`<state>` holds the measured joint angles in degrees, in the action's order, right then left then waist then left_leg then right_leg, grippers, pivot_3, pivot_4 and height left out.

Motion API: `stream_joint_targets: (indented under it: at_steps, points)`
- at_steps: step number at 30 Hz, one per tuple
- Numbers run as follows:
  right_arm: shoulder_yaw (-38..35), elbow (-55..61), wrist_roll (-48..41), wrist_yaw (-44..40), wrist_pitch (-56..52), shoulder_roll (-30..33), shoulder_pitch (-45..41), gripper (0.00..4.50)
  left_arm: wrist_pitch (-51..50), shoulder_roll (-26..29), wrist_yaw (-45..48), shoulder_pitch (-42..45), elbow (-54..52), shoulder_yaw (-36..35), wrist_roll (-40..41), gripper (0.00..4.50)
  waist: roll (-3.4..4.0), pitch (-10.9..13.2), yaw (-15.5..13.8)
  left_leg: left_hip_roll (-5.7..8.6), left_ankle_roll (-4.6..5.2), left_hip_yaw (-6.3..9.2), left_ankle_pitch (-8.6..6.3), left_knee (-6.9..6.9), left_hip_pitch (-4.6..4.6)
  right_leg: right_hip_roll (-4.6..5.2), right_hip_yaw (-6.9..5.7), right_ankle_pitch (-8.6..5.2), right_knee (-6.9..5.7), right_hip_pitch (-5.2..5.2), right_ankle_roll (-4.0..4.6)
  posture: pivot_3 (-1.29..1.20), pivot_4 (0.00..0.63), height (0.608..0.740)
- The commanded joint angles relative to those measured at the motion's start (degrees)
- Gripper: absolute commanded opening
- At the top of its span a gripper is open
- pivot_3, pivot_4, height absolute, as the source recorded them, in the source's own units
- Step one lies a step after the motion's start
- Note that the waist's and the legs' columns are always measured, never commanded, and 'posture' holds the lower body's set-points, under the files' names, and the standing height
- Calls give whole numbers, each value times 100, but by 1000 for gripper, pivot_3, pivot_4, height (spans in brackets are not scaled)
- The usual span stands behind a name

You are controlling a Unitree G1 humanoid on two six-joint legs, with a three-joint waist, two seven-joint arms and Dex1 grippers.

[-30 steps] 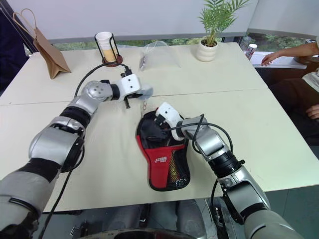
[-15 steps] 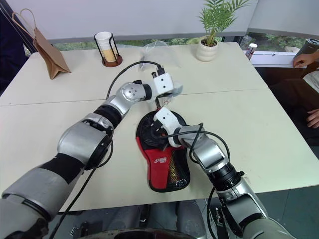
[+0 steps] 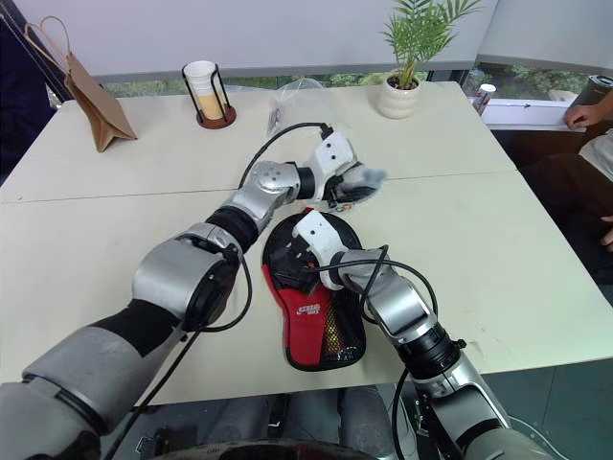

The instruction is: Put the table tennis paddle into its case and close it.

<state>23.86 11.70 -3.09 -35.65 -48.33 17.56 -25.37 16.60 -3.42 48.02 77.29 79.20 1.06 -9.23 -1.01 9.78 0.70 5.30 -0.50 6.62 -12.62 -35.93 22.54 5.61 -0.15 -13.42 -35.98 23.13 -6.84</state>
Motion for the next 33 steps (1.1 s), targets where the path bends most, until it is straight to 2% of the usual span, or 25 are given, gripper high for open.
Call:
stream_joint_targets:
  at_steps: [1, 6, 11, 15, 21, 26, 30, 33]
  points:
    - [470, -604, -15, -113, -551, 100, 436, 4500, -123, 31, 391, 127, -218, -156, 206, 4461, 13, -11, 23, 0, 1, -1, -1, 3, -3, 0, 0, -1, 0, -1, -1, 0, 150, 740]
    - [334, -711, -38, -221, -472, 225, 281, 4500, -376, 251, 494, 120, -276, -339, 390, 4461, 18, -14, 21, -2, 3, 0, -2, 6, -7, -2, 0, -3, -1, -1, -2, 0, 150, 740]
    - [97, -552, -123, -348, -395, 412, 80, 4500, -428, 755, 460, 137, -364, -576, 593, 4461, 15, -12, 1, -2, 3, 1, -2, 5, -7, -2, 0, -3, -1, -1, -2, 0, 150, 740]
    - [-212, -223, -280, -443, -478, 607, -188, 4500, -272, 1419, 910, -66, -546, -570, 629, 4461, 12, -8, 1, 0, 3, 1, -2, 5, -2, -1, 0, -2, 2, 2, -2, 0, 150, 740]
    - [-694, 241, -621, -633, -749, 954, -713, 4500, -64, 2021, 1890, -613, -1053, -338, 656, 4461, 11, -5, -6, 0, 3, 1, -2, 5, 13, 0, 2, 3, 1, 19, 6, 0, 150, 740]
    - [-1209, 576, -987, -1072, -933, 1649, -1370, 4500, -467, 2170, 2987, -1759, -2857, -28, 1065, 4461, 16, -1, 12, 0, -2, -4, 4, -15, 114, -1, 8, 33, -12, 126, 49, 0, 150, 740]
    - [-1314, 304, -918, -1354, -543, 2269, -1840, 4500, -1171, 2184, 3124, -2757, -4650, 329, 1307, 4461, 16, 2, 8, -1, -1, -3, 4, -9, 125, -1, 7, 35, -9, 139, 53, 0, 150, 740]
    - [-1284, -376, -755, -1558, 5, 2546, -2222, 4500, -1496, 2135, 2966, -3389, -5605, 654, 1303, 4461, 19, 4, 12, -3, -1, -4, 4, -7, 124, -2, 8, 35, -8, 138, 54, 0, 150, 740]
